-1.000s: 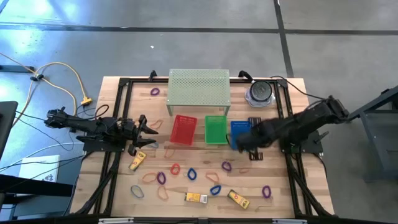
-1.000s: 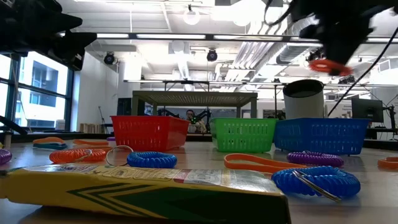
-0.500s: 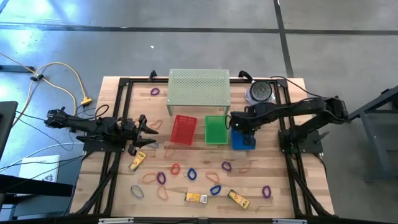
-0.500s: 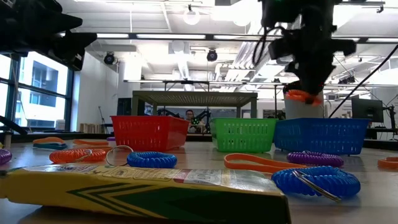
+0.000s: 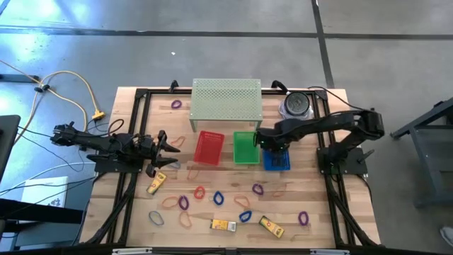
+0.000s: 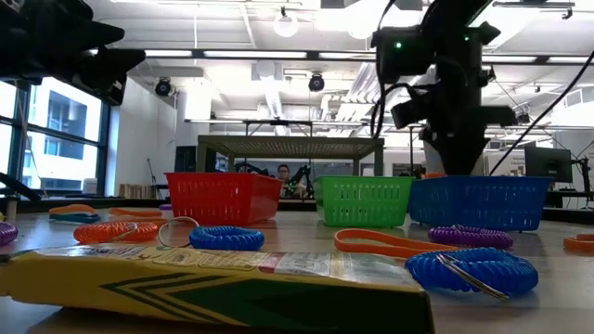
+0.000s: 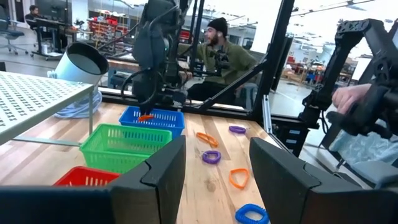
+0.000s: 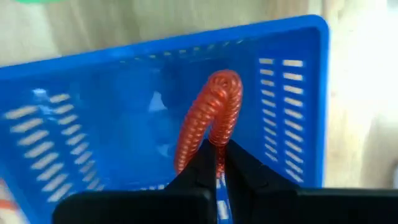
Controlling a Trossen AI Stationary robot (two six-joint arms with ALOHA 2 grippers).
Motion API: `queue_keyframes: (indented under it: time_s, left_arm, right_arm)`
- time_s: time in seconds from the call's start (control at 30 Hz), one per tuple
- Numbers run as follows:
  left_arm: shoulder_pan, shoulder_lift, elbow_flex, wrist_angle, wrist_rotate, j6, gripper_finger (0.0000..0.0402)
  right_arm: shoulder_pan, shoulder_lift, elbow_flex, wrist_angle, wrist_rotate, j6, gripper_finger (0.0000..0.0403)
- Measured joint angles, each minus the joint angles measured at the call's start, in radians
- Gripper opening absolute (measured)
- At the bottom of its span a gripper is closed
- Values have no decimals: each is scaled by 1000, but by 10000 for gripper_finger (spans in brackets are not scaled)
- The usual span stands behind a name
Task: Pick & Place Office Desk Supplies
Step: Put the right orange spring keychain into the blue bin, then put the orange rubber band into the red bin
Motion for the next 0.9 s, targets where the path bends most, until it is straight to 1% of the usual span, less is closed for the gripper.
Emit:
queue_keyframes:
  time_s: [0.13,0.3,0.47,0.67,0.77,0.83,0.9]
  left_arm:
    - [-1,2,0,0,0,-10,173]
    - [-2,3,0,-2,0,-21,173]
    - [-2,3,0,-2,0,-22,174]
    - [-3,3,0,-2,1,-43,173]
    - [-4,3,0,13,1,-114,173]
    - [-4,3,6,28,1,-111,173]
    - [-4,9,21,27,1,-77,173]
  right_arm:
    - [0,72,-3,-12,35,-6,5]
    - [0,84,-2,-13,33,-7,25]
    - [0,49,2,-19,24,34,73]
    - [7,4,39,-117,41,71,136]
    - [18,-22,72,-169,44,104,148]
    - [25,-46,93,-201,40,122,149]
    - [38,-72,119,-232,33,136,146]
